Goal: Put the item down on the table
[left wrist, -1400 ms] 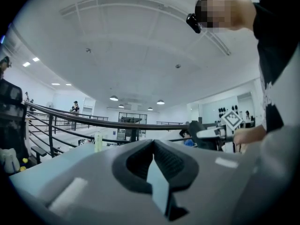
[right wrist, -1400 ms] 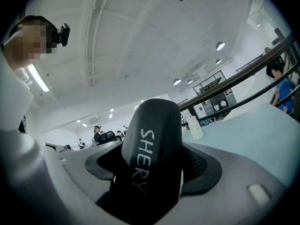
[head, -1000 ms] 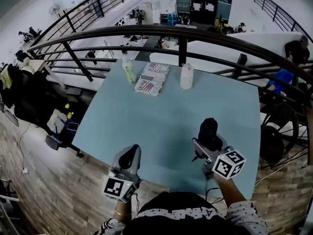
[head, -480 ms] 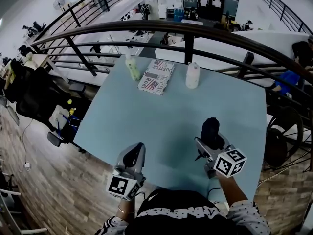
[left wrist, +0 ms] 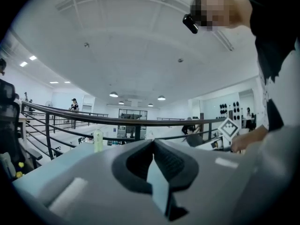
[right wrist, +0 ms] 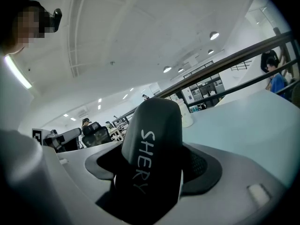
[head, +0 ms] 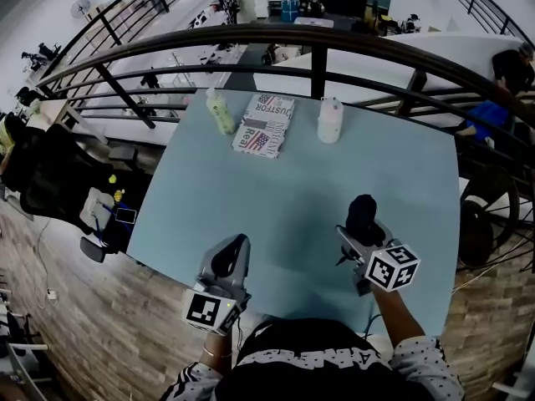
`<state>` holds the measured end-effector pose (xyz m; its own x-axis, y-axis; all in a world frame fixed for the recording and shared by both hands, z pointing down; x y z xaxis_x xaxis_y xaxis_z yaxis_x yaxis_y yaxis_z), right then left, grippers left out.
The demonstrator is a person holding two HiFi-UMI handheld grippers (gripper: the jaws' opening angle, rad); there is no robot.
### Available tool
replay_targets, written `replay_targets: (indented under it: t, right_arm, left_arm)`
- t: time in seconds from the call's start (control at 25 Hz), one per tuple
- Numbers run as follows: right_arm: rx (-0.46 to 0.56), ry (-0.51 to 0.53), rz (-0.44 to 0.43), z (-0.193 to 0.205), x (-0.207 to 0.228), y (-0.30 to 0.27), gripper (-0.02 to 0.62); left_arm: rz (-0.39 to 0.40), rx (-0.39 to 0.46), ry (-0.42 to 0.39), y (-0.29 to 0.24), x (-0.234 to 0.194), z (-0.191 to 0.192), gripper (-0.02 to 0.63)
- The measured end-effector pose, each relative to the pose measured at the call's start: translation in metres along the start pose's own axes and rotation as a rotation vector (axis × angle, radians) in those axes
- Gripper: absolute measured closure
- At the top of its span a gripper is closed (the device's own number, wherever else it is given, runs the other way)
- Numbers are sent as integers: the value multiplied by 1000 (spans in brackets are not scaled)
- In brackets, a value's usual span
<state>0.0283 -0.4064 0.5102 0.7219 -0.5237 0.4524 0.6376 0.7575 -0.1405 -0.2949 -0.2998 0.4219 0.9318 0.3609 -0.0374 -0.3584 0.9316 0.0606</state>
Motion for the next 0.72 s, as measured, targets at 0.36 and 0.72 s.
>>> replay_targets:
  t: [0.36,0.72]
  right_arm:
    - [-53,15,53,20,5,-21,221]
    - [-142,62,112,40,10,-42,221]
  left_arm:
    - [46,-12,22,-13,-23,13,606]
    - [53,-13,37,-15,-42,16,606]
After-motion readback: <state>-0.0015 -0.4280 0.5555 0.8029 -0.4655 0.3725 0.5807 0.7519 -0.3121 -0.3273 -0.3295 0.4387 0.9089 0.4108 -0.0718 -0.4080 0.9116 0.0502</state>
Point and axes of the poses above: the fingertips, and each gripper's own axes: y backward along the fingers, x to its right, z out of its underside, the point moved 10 cm from there along y, backward along the fingers, and after that the axes turned 11 degrees about x, right-handed, at the moved point
